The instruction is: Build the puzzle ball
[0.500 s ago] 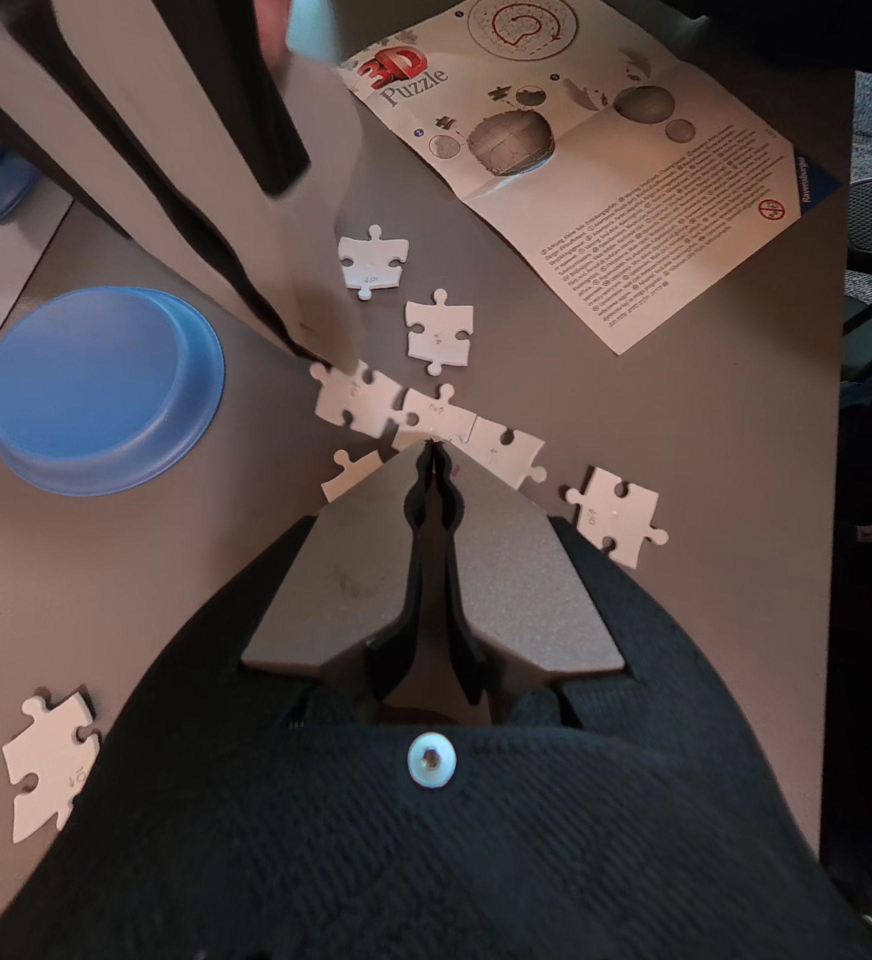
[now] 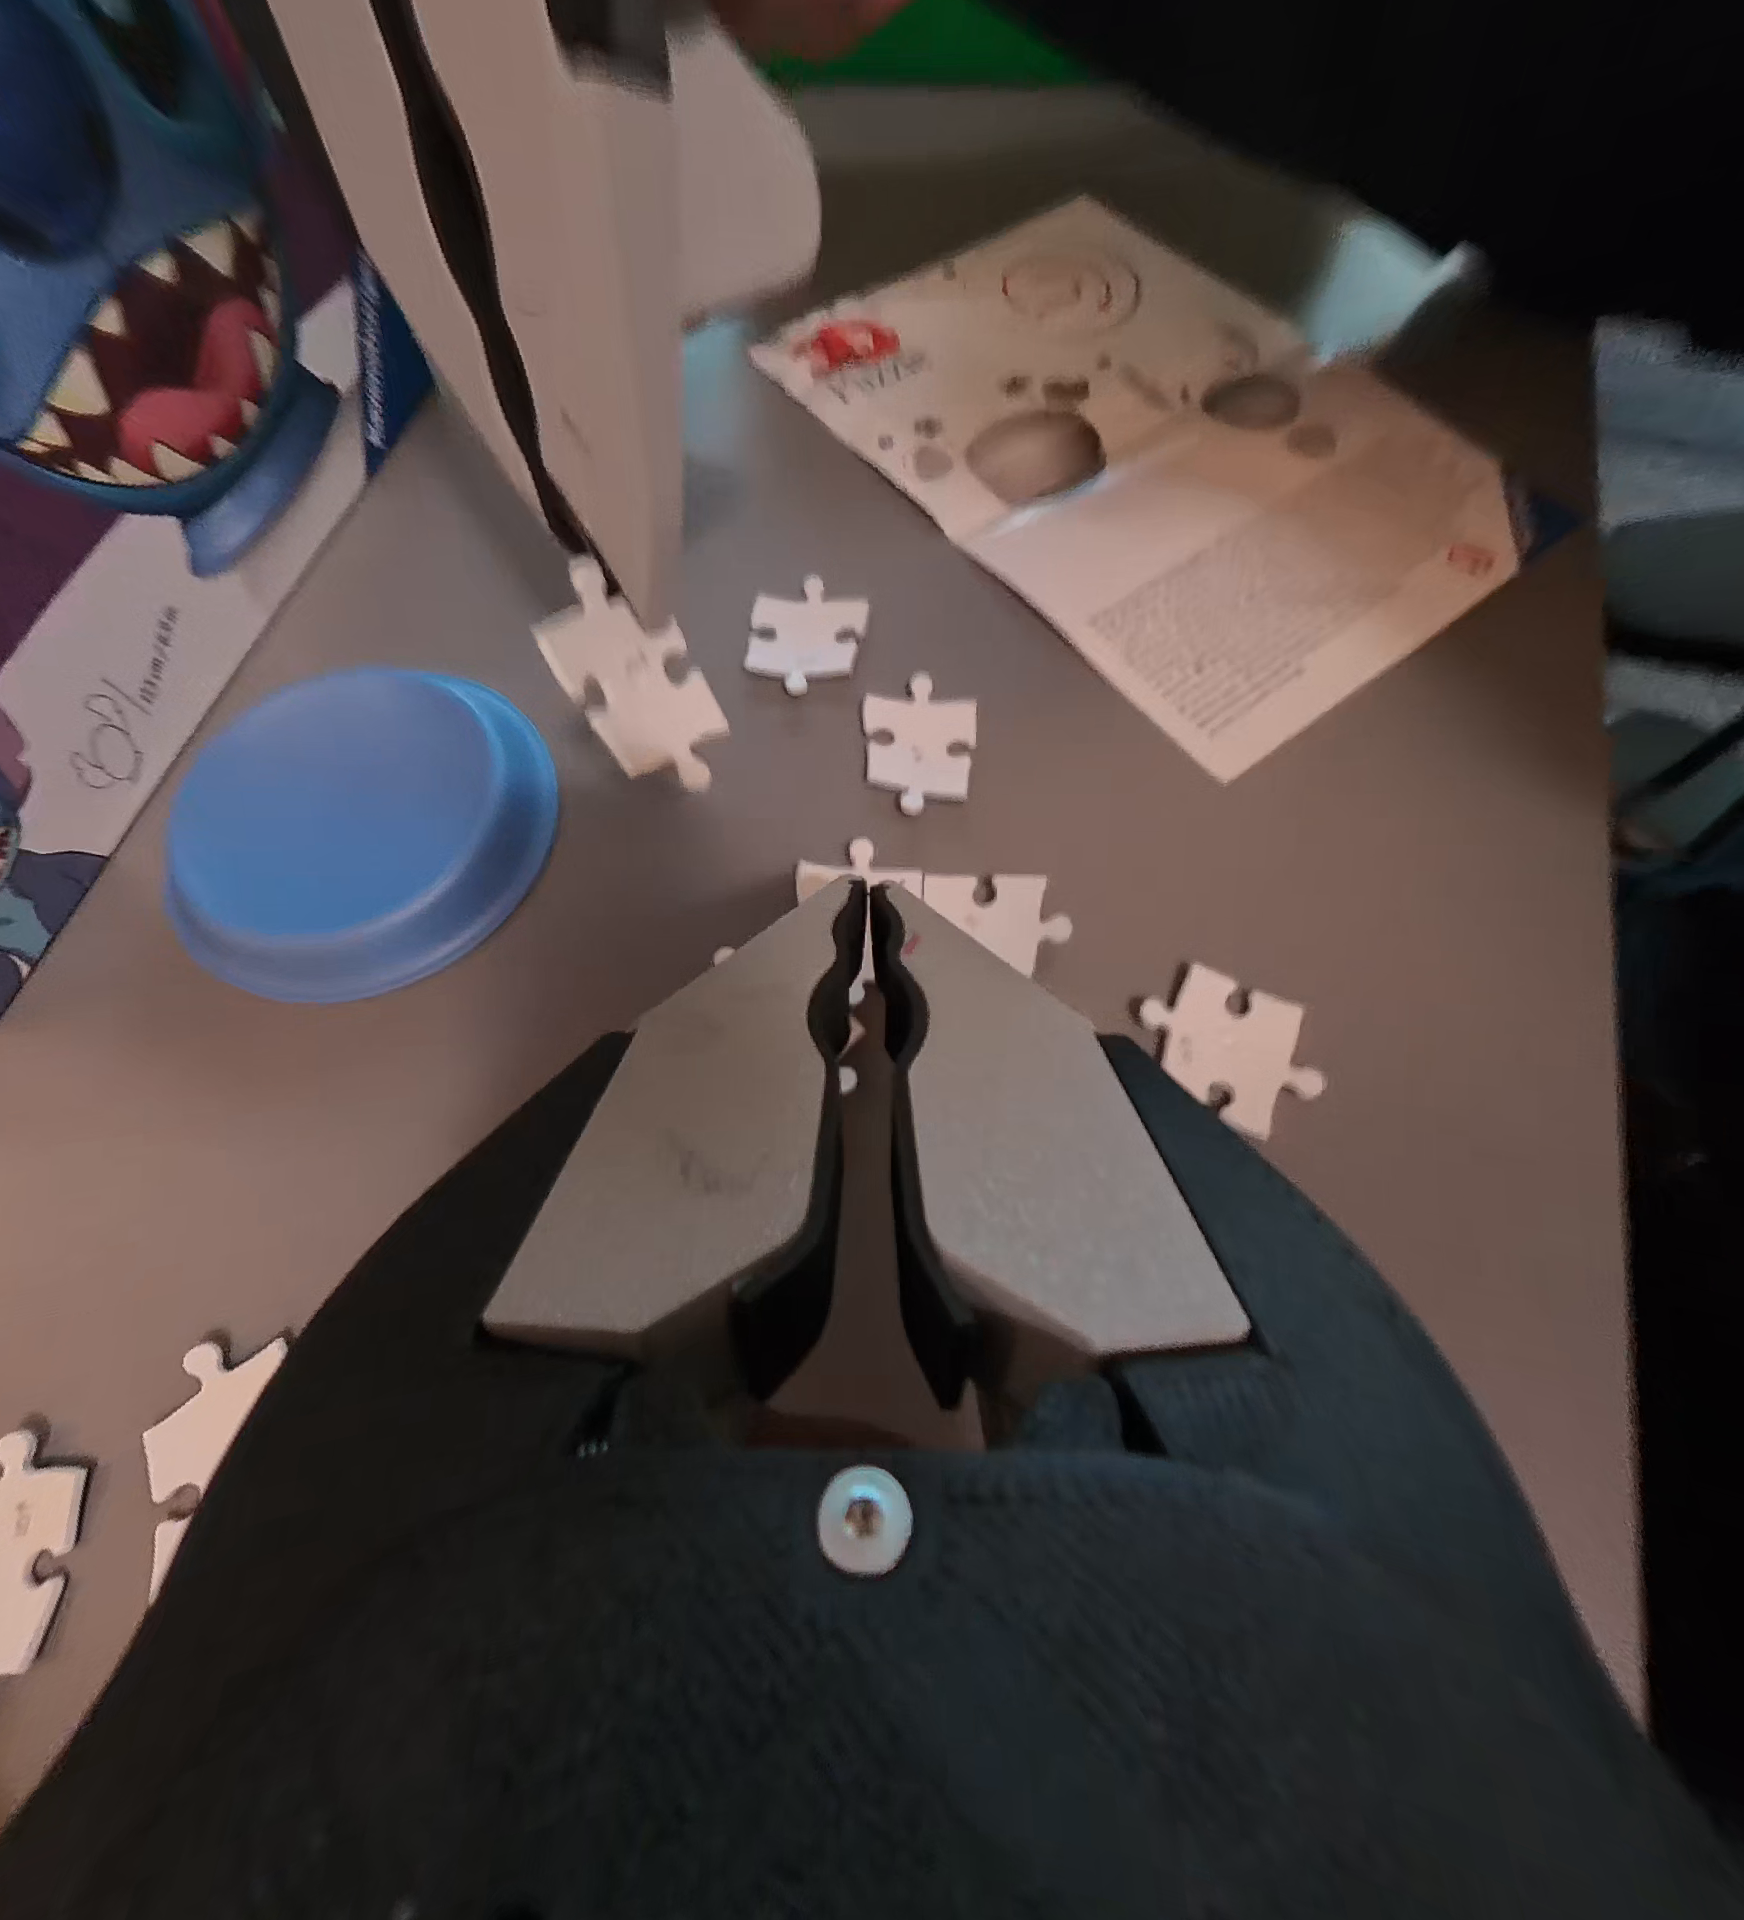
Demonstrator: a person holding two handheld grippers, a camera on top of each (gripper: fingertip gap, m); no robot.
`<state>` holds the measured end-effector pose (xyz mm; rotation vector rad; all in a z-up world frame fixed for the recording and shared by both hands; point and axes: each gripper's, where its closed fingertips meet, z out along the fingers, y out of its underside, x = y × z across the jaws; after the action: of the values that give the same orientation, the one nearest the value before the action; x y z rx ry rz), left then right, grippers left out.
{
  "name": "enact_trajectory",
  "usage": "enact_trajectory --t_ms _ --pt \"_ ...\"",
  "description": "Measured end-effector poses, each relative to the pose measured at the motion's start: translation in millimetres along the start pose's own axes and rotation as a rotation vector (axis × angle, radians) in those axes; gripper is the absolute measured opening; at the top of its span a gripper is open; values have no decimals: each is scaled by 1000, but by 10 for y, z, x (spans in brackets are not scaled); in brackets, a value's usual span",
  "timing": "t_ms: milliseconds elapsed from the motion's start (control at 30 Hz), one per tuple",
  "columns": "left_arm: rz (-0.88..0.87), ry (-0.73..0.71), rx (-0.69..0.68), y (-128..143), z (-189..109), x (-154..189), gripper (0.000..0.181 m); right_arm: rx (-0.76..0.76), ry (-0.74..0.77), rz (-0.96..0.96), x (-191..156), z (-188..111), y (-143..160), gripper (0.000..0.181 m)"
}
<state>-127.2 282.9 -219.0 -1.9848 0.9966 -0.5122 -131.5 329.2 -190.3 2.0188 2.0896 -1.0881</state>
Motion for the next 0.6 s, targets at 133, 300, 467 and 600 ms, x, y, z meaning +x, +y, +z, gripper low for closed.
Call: enact_trajectory --t_ms 133,300,467,600 --pt "69 6 -93 160 108 71 0 96 -15 71 -29 15 41 0" --pt "101 -66 -142 202 127 163 0 127 1 116 1 163 182 0" --pt "24 -88 -128 230 100 259 0 119 33 94 -29 211 233 0" --pt "-55 -57 -80 152 83 302 2 142 72 79 -25 124 251 0"
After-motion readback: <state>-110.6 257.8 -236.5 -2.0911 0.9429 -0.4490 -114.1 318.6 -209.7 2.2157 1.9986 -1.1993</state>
